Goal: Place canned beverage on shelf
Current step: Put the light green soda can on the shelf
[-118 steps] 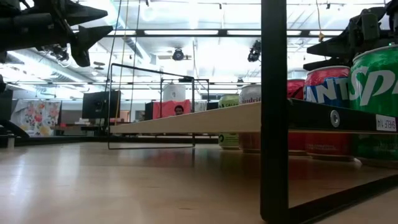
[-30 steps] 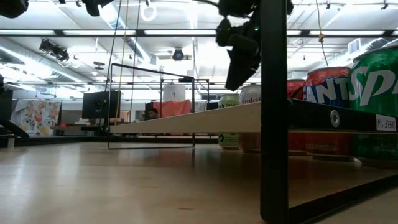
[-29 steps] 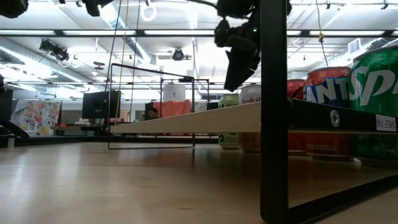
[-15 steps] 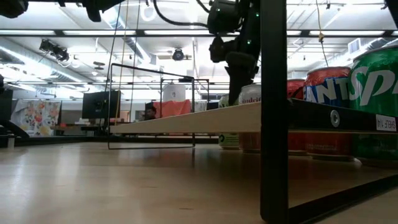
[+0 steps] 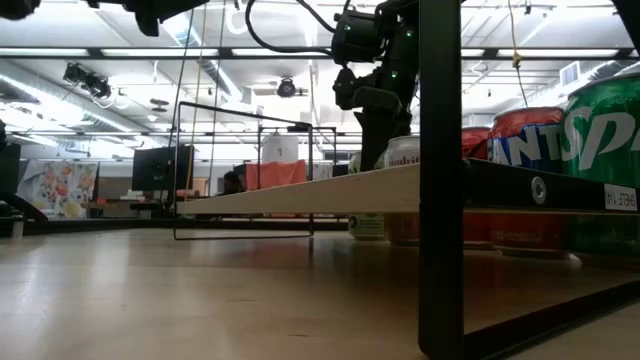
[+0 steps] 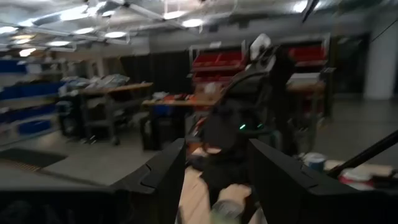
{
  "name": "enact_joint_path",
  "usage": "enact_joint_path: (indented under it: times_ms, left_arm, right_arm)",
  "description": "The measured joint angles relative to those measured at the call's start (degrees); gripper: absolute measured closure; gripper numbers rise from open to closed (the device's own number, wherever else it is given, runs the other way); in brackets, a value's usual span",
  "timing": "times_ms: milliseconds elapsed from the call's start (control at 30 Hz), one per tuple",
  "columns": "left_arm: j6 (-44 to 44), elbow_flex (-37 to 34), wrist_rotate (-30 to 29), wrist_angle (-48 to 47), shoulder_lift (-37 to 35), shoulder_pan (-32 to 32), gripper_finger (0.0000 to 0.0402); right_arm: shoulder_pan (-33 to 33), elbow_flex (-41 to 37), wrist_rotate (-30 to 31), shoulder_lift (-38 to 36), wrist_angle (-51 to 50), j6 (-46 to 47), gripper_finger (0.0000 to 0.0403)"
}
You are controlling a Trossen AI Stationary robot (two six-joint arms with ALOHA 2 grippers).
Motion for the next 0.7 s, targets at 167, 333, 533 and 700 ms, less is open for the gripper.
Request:
enact_joint_path:
  times_ms: [167, 333, 533, 700]
  left_arm:
    - [-0.5, 2.5, -4.5, -8.8, -0.6, 0.0, 0.0219]
    - [-0.5, 2.5, -5.2, -8.9, -0.5, -0.1, 0.0219]
    - [-0.5, 2.5, -5.2, -9.0, -0.4, 0.0, 0.0219]
    - [0.1, 2.5, -5.3, -9.0, -0.4, 0.0, 0.0219]
  right_arm:
    - [0.3, 0.2, 0.6, -2.0, -0.5, -0.1, 0.0082]
    - [1.2, 4.7, 3.8, -2.4, -4.2, 0.0, 0.0082]
    - [4.3, 13.1, 4.0, -2.5, -8.7, 4.0, 0.0082]
    - [8.9, 16.1, 0.2, -2.6, -9.4, 9.4, 0.0082]
